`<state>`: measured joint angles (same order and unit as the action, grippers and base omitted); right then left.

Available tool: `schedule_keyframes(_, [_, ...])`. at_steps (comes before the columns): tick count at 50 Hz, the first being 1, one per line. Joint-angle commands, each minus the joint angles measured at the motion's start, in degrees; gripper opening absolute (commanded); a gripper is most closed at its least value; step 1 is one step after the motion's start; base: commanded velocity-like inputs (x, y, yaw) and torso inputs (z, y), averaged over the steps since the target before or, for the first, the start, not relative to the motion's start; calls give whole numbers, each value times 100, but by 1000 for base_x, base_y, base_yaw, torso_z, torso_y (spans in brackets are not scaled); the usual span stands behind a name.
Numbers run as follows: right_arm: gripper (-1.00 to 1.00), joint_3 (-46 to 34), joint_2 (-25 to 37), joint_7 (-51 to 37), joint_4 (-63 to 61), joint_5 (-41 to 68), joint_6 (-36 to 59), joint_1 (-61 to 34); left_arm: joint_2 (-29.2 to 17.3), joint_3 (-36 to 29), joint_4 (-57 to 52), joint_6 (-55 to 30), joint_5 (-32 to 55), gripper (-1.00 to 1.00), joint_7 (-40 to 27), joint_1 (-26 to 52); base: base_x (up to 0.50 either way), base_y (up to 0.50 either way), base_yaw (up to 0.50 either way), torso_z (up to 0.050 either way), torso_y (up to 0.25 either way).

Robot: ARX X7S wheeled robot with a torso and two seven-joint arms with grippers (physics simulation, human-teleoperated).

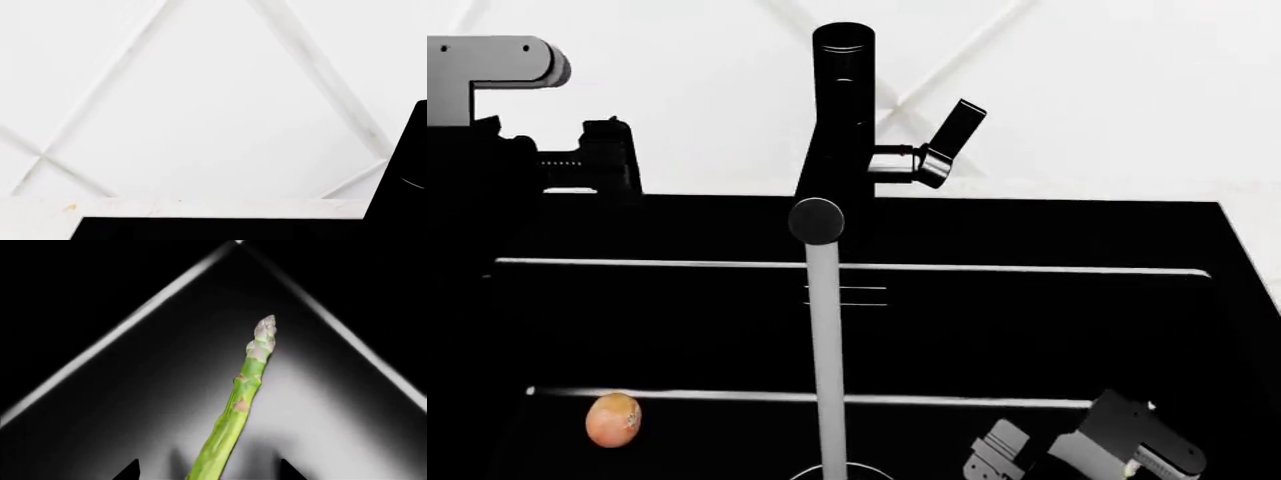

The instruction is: Pick the broccolis and asparaguss from the sink and place them in one bowl. Place the onion in the other bowl. Then turn off the sink faucet.

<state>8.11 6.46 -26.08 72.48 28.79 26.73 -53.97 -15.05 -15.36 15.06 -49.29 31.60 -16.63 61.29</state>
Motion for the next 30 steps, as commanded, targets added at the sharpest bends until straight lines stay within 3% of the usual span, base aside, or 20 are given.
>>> schedule_keyframes(1, [100, 195, -10, 141, 235, -293, -147, -54, -335, 14, -1067, -474, 272, 100, -49, -309, 0, 0, 0, 0, 0])
schedule_keyframes(4, [100, 265, -15, 154, 236, -381, -159, -33, -340, 217, -1125, -383, 400, 100, -34, -398, 0, 0, 0, 0, 0])
schedule_keyframes(30, [100, 902, -76, 343, 237, -1022, -101, -49, -375, -5, -1126, -262, 244, 100, -76, -454, 0, 0, 0, 0, -26])
